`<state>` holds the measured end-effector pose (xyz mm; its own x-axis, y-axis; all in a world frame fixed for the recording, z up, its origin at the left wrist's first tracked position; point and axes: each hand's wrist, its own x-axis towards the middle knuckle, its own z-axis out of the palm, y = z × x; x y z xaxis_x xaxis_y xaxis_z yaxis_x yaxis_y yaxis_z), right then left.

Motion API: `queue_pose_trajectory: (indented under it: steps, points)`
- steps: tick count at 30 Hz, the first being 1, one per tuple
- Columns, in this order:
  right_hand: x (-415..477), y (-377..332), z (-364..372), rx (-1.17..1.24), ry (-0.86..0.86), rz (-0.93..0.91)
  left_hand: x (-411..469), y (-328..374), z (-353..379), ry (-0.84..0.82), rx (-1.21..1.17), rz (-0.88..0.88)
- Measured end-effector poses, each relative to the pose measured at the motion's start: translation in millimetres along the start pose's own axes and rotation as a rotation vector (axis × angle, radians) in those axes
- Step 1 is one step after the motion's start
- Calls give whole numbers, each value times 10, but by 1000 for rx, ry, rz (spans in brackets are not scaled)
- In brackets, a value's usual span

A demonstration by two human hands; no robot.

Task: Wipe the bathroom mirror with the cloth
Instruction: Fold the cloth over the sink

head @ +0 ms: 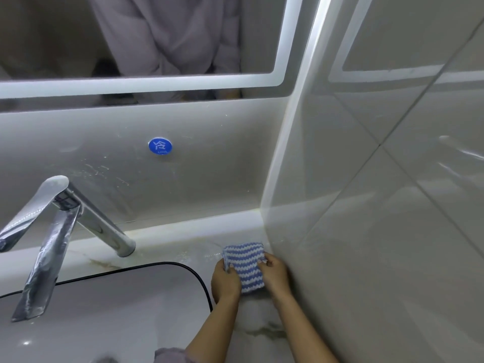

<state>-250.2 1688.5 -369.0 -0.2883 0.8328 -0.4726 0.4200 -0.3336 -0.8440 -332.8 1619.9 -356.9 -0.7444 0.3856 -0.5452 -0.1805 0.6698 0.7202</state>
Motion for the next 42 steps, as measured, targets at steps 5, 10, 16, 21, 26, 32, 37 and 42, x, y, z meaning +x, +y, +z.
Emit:
queue_pose_trajectory:
  steps: [5, 10, 16, 21, 26, 32, 37, 42]
  points:
    - [-63, 146, 22, -201, 47, -145, 0, -7, -2, -22, 106, -8]
    - [-117, 151, -12, -308, 86, -289, 3, -41, -18, 3, 66, -73]
    - [-142, 296, -67, -759, -14, -425, -104, -81, -6, 134, 221, 177]
    - [-99, 438, -73, -928, -150, -450, -105, -199, 88, -99, 748, 280]
    - [-109, 527, -71, -1037, -162, -449, -100, -310, 140, -241, 992, 179]
    - [-119, 543, -67, -1039, -152, -465, -69, -339, 145, -245, 1117, 191]
    - [-55, 462, -48, -1120, -164, -417, -66, -216, 75, -264, 1206, 193]
    - [-231, 11, -80, -1319, -197, -427, -149, -77, -16, -257, 1086, 268]
